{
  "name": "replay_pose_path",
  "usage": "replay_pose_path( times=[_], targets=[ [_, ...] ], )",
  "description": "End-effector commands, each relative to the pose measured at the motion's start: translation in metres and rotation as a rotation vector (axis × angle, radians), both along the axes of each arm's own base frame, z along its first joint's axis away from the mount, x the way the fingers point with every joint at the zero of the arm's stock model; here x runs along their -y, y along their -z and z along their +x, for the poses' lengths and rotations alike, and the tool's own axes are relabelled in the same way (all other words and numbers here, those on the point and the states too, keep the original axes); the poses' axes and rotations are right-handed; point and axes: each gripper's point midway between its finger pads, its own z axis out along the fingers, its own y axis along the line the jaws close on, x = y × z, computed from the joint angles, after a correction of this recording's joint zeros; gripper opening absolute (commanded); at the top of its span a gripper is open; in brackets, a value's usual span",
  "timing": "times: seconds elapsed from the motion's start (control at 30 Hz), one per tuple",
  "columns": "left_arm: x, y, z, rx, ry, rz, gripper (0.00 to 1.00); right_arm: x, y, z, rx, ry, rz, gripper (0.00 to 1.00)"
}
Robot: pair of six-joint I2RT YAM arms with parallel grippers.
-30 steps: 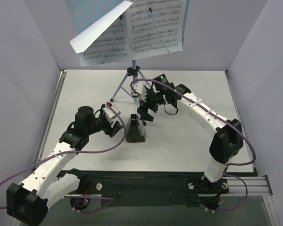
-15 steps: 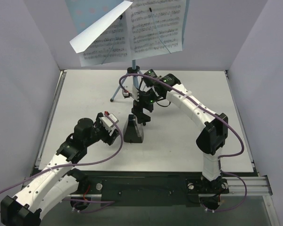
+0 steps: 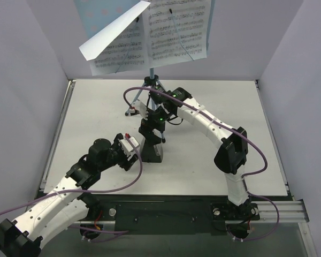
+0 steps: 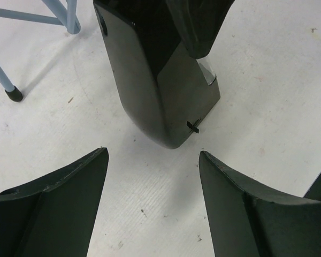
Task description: Pack up the instrument practice props
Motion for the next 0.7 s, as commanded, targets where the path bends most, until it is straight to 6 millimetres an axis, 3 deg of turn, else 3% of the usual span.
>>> replay_pose_path(
  times=[0.0,0.13,0.23,0.47,0.67],
  targets=[
    [0.000,0.001,-0.001,0.007,0.009,0.005,0.79,-0.011,0.001,0.001,0.013,0.087,-0.027,1.00],
    [-0.001,0.006,-0.002,0.003,0.014,0.023,0.79,-0.020,0.014,0.002,0.051,0.137,-0.070,0.91],
    [-0.001,0.008,-0.001,0.011,0.016,0.030,0.79,-0.021,0.020,0.006,0.075,0.185,-0.099,0.90],
    [-0.001,0.009,0.001,0.021,0.025,0.027,0.79,-0.002,0.030,0.021,0.119,0.311,-0.170,0.87],
    [0.005,0.007,0.006,0.025,0.041,-0.001,0.79,0.012,0.034,0.032,0.088,0.386,-0.178,0.74]
  ],
)
